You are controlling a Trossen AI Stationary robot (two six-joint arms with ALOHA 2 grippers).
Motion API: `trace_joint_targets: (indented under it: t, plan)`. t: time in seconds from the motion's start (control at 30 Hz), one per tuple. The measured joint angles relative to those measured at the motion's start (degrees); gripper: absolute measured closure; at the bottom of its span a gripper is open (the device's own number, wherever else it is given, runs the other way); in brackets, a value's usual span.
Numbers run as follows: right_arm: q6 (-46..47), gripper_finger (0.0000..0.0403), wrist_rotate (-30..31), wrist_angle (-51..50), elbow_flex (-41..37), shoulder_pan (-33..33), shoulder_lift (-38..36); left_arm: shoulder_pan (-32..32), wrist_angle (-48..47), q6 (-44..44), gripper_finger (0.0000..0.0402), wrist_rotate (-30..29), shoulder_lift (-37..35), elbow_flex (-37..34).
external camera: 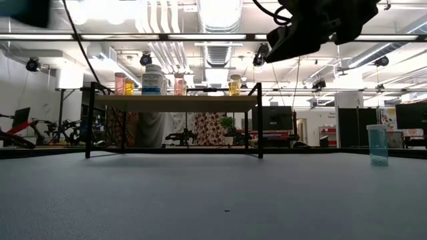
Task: Pick and place medicine bottles onto shelf by color
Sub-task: Put the left blue pill bottle on the shelf
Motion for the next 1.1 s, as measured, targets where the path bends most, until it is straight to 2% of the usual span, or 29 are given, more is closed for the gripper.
trace_joint_targets:
  t: [0.13, 0.33, 0.5, 0.67, 0.8, 0.93, 1.1]
  plan:
    - [-1.49, 0.0394, 0.00, -0.27, -0.66, 0.00, 0.00, 6.57, -2.62, 15.01, 0.0304, 0.64, 2.60, 8.22]
    - [-2.68, 0.0394, 0.02, -1.22, -1.09, -0.17, -0.36, 14.81, -16.22, 34.16, 0.0304, -0.60, 6.55, 22.61]
    - [-3.64, 0.0394, 0.04, -1.57, -1.09, -0.17, -1.77, 21.43, -26.20, 48.75, 0.0304, -8.03, 10.63, 34.76]
    - [-3.47, 0.0394, 0.04, -2.33, -1.25, -0.17, -3.12, 26.90, -35.91, 62.70, 0.0304, -20.14, 14.47, 45.13]
    - [-2.94, 0.0394, 0.07, -3.40, -1.27, -0.17, -3.48, 30.84, -35.71, 74.18, 0.0304, -30.51, 15.87, 48.34]
    - [-2.51, 0.0394, 0.06, -3.67, -1.29, -0.17, -3.48, 35.62, -32.89, 82.36, 0.0304, -31.53, 17.18, 48.46]
    - [-2.36, 0.0394, 0.04, -4.14, -1.29, -0.17, -3.45, 41.82, -34.08, 83.90, 0.0304, -31.69, 19.46, 48.10]
